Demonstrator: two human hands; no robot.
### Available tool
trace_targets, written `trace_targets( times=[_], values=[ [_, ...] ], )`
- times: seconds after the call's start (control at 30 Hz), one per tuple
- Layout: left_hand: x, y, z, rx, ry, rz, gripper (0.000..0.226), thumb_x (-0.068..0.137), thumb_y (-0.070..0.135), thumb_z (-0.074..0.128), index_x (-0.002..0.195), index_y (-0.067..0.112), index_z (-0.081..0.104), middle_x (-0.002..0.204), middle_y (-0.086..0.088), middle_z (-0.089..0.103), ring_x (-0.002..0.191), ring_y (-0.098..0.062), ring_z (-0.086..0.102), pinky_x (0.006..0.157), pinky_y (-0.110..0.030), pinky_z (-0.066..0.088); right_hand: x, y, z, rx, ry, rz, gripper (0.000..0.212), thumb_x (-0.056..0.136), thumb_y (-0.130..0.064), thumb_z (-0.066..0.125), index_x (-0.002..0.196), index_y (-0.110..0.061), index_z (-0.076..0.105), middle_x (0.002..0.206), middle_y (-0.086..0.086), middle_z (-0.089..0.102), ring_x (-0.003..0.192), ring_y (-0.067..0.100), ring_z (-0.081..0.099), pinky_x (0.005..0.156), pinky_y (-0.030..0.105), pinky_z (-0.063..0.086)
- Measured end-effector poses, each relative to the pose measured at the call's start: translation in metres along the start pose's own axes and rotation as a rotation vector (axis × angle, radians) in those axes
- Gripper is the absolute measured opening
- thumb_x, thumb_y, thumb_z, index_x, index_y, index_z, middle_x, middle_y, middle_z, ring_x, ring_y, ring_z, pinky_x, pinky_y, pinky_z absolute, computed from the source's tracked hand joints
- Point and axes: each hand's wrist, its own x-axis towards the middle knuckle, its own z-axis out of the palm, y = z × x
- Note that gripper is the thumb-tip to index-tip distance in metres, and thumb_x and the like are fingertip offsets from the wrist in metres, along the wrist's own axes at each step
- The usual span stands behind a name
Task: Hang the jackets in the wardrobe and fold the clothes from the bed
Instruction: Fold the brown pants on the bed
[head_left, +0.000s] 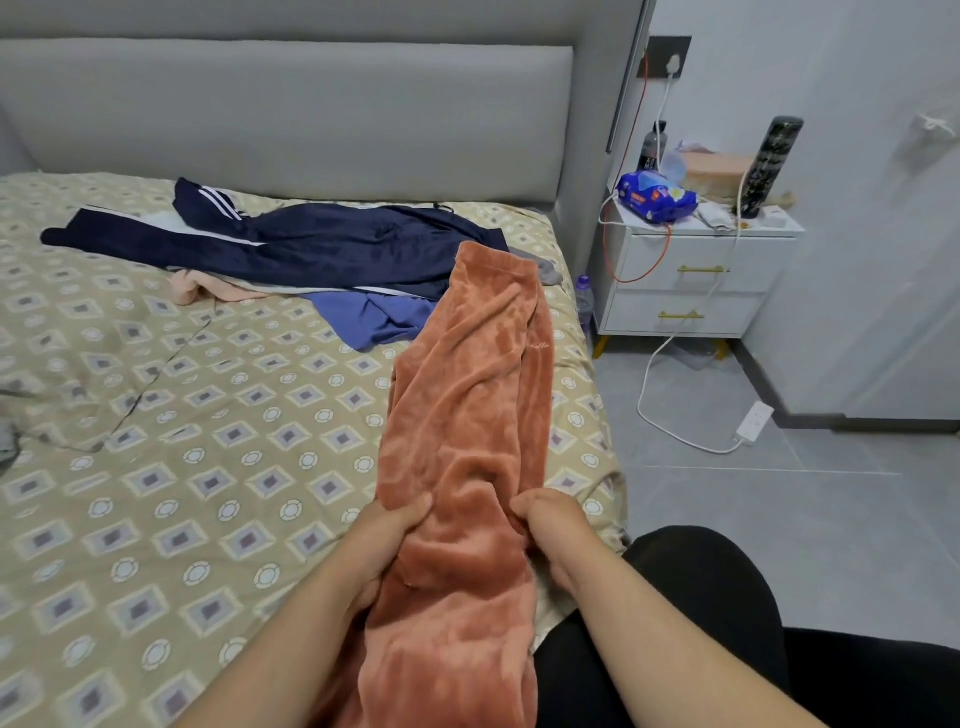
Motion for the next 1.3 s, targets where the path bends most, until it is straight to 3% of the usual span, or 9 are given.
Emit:
trace_targets(
  times=[0.13, 0.27, 0.4, 0.5, 0.6, 0.73, 0.9, 1.2, 1.3],
  values=[
    [-0.002, 0.007, -0.002, -0.44, -0.021, -0.179, 0.056, 0.1, 0.049, 0.044, 0.108, 0.003, 0.075, 0.108, -0.024, 0.072, 0.099, -0.035, 0.071, 0.093, -0.045, 0.05, 0.007, 0.001, -0.009, 0.286, 0.055, 0.168, 0.027, 0.088, 0.002, 0.042, 0.075, -0.009, 0.063, 0.052, 0.0, 0.056, 0.044, 0.012, 0.048, 0.053, 0.027, 0.044],
    [0.008, 0.0, -0.011, -0.116, 0.176, -0.13, 0.023, 0.095, 0.013, 0.06, 0.11, -0.001, 0.069, 0.089, -0.02, 0.074, 0.076, -0.03, 0.072, 0.077, -0.039, 0.054, 0.009, 0.006, -0.004, 0.381, 0.131, 0.195, 0.023, 0.093, -0.002, 0.042, 0.087, -0.007, 0.064, 0.051, 0.004, 0.063, 0.043, 0.015, 0.06, 0.044, 0.024, 0.049],
    [0.01, -0.004, -0.012, 0.092, 0.202, -0.065, 0.016, 0.089, 0.001, 0.065, 0.104, 0.001, 0.07, 0.088, -0.017, 0.076, 0.083, -0.032, 0.072, 0.08, -0.04, 0.056, 0.005, -0.001, 0.006, 0.229, 0.086, 0.127, 0.037, 0.088, -0.049, 0.057, 0.099, -0.016, 0.071, 0.082, 0.006, 0.071, 0.066, 0.021, 0.063, 0.048, 0.025, 0.042],
    [0.013, 0.007, -0.013, -0.046, 0.231, -0.001, 0.014, 0.098, 0.008, 0.055, 0.102, 0.011, 0.068, 0.085, -0.012, 0.076, 0.084, -0.027, 0.07, 0.074, -0.036, 0.053, 0.005, -0.002, -0.001, 0.25, 0.113, 0.182, 0.02, 0.083, -0.004, 0.052, 0.096, -0.006, 0.068, 0.061, 0.005, 0.058, 0.046, 0.018, 0.052, 0.039, 0.021, 0.039],
    [0.022, 0.014, -0.03, -0.105, 0.245, -0.101, 0.01, 0.092, 0.008, 0.059, 0.098, 0.007, 0.067, 0.089, -0.017, 0.071, 0.081, -0.028, 0.065, 0.073, -0.036, 0.051, 0.003, -0.001, -0.007, 0.265, 0.077, 0.283, 0.026, 0.076, -0.004, 0.045, 0.091, -0.01, 0.065, 0.054, 0.001, 0.052, 0.038, 0.013, 0.046, 0.035, 0.017, 0.036],
    [0.018, 0.014, -0.038, 0.359, 0.026, -0.211, 0.035, 0.055, 0.005, 0.073, 0.089, -0.002, 0.072, 0.089, -0.02, 0.073, 0.086, -0.032, 0.07, 0.079, -0.037, 0.054, -0.006, 0.002, 0.0, -0.019, -0.134, 0.31, 0.019, 0.066, -0.014, 0.053, 0.081, -0.016, 0.065, 0.062, 0.002, 0.062, 0.058, 0.018, 0.06, 0.056, 0.027, 0.053],
    [0.042, 0.023, -0.032, 0.195, 0.138, -0.053, 0.018, 0.089, 0.016, 0.07, 0.101, 0.003, 0.072, 0.095, -0.018, 0.075, 0.094, -0.032, 0.072, 0.092, -0.044, 0.055, 0.013, -0.008, 0.003, 0.017, 0.048, 0.033, 0.02, 0.09, -0.033, 0.06, 0.088, -0.015, 0.069, 0.093, 0.007, 0.075, 0.089, 0.024, 0.07, 0.089, 0.041, 0.057],
    [0.034, 0.008, -0.035, -0.005, 0.051, -0.184, 0.032, 0.092, 0.023, 0.066, 0.116, 0.002, 0.068, 0.11, -0.019, 0.073, 0.104, -0.032, 0.069, 0.099, -0.043, 0.05, 0.031, -0.003, 0.001, 0.148, -0.012, 0.178, 0.029, 0.084, -0.023, 0.067, 0.107, -0.006, 0.069, 0.09, 0.011, 0.077, 0.086, 0.028, 0.074, 0.086, 0.043, 0.059],
    [0.004, -0.003, -0.052, -0.099, -0.078, -0.265, 0.043, 0.084, 0.023, 0.072, 0.119, -0.001, 0.066, 0.118, -0.024, 0.068, 0.11, -0.038, 0.066, 0.102, -0.05, 0.048, 0.017, -0.008, 0.004, 0.195, -0.126, 0.249, 0.026, 0.089, -0.024, 0.068, 0.107, -0.005, 0.07, 0.078, 0.009, 0.074, 0.067, 0.023, 0.07, 0.06, 0.031, 0.058]
  ],
)
